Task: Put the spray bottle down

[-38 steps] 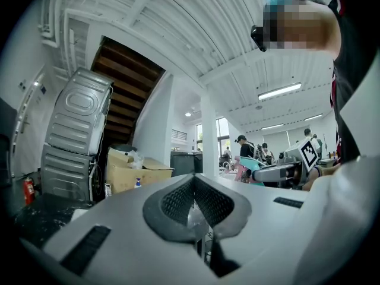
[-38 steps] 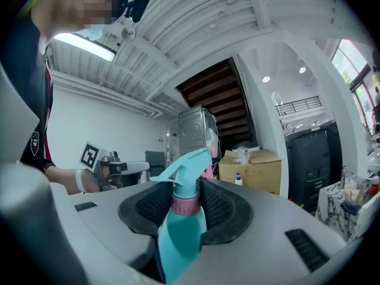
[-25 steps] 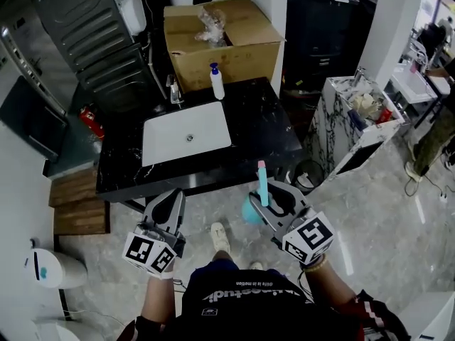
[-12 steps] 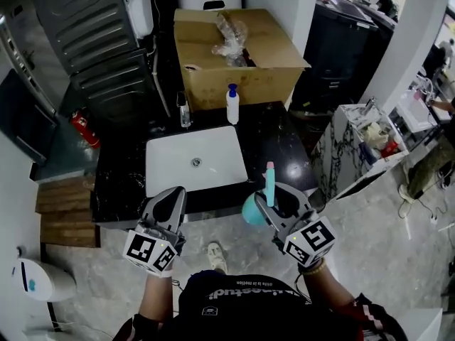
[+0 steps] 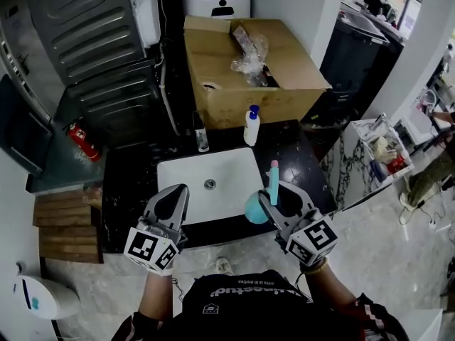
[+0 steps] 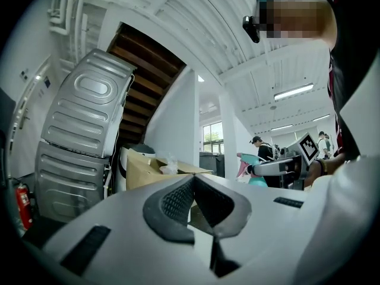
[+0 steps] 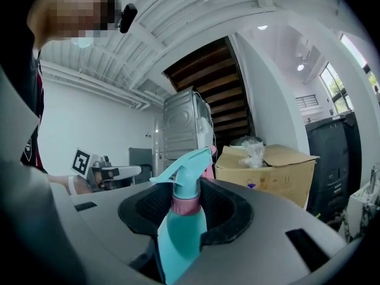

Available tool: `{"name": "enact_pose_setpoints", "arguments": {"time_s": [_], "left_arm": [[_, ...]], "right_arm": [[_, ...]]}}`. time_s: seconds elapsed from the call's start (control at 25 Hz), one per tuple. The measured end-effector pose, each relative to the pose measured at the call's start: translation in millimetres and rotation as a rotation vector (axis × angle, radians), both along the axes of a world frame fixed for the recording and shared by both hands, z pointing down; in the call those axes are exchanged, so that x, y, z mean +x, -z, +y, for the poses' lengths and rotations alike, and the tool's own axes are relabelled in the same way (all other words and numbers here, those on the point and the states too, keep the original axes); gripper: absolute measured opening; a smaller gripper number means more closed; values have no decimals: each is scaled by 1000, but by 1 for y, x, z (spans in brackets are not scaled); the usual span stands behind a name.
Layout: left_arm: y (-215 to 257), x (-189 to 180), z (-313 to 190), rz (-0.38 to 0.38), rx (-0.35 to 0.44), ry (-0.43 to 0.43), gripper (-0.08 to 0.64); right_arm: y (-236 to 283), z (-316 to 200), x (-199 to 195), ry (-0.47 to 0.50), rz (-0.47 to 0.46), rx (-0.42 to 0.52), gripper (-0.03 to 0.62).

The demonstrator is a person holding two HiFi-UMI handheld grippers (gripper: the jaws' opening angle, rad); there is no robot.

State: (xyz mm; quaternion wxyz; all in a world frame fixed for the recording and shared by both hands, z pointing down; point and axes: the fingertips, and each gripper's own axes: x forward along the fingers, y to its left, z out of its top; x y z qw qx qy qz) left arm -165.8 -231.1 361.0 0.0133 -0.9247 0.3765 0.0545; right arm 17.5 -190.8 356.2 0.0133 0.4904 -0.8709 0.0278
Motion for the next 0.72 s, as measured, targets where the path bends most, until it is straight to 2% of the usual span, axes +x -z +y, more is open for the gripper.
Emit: {"name": "enact_pose_setpoints", "arguments": {"time_s": [0.2, 0.48, 0.72], "left_arm": [[-6, -4, -29, 20, -17, -3, 15], [-10, 16, -54, 39, -47, 9, 15], [-11, 28, -67, 22, -54, 34, 15]], "right_arm": [[-3, -23, -4, -15, 9, -16, 170], [-9, -51, 12, 14, 4, -25, 170], [-19, -78, 22, 37, -14, -28, 170]]}}
